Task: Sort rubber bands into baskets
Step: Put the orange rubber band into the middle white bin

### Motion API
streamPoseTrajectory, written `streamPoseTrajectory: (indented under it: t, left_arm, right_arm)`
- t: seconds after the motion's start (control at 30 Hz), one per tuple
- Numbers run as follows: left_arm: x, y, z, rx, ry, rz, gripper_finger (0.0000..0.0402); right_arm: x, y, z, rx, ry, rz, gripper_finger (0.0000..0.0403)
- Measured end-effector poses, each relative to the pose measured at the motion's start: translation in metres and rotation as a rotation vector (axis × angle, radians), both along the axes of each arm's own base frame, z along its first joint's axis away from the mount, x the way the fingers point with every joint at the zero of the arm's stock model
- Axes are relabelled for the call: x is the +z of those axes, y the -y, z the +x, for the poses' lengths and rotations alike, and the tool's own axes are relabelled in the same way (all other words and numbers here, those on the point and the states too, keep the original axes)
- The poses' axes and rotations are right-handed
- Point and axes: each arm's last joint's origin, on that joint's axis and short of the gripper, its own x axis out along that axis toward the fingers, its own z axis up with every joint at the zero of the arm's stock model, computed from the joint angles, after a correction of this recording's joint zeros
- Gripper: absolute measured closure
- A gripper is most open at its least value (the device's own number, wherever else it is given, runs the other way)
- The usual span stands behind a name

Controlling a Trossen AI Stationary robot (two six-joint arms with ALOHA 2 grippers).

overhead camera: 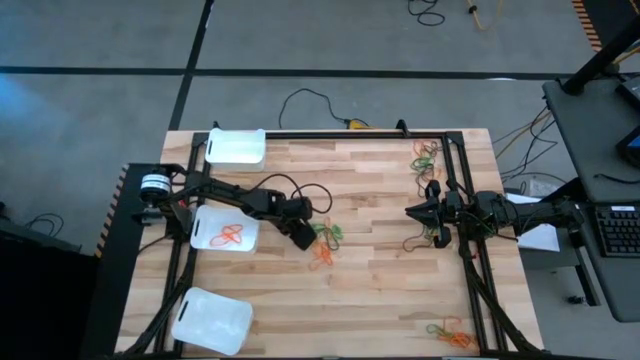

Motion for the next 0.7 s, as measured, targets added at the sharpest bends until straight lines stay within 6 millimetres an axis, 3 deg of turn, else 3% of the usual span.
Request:
streamPoseTrajectory:
  t: [0.3,0.43,0.5,0.7]
  left_arm:
    - [-0.001,0.011,-0.006,-0.108,-0.067,0.073,0.0397]
    - [0.009,0.016,-0.009,-0.162,-0.143,0.124,0.0401]
    - [0.021,0.015,-0.012,-0.190,-0.198,0.161,0.0401]
    - [0.083,0.011,-0.007,-0.237,-0.151,0.282,0.0401]
  right_arm:
    - [0.000,0.000,0.000,0.000,0.000,0.000,0.0369]
    - [0.000,0.000,0.000,0.000,-0.001,0.000,0.0369]
    - [0.000,0.000,0.000,0.000,0.000,0.000,0.0369]
    - [0.000,0.000,0.000,0.000,0.000,0.000,0.0369]
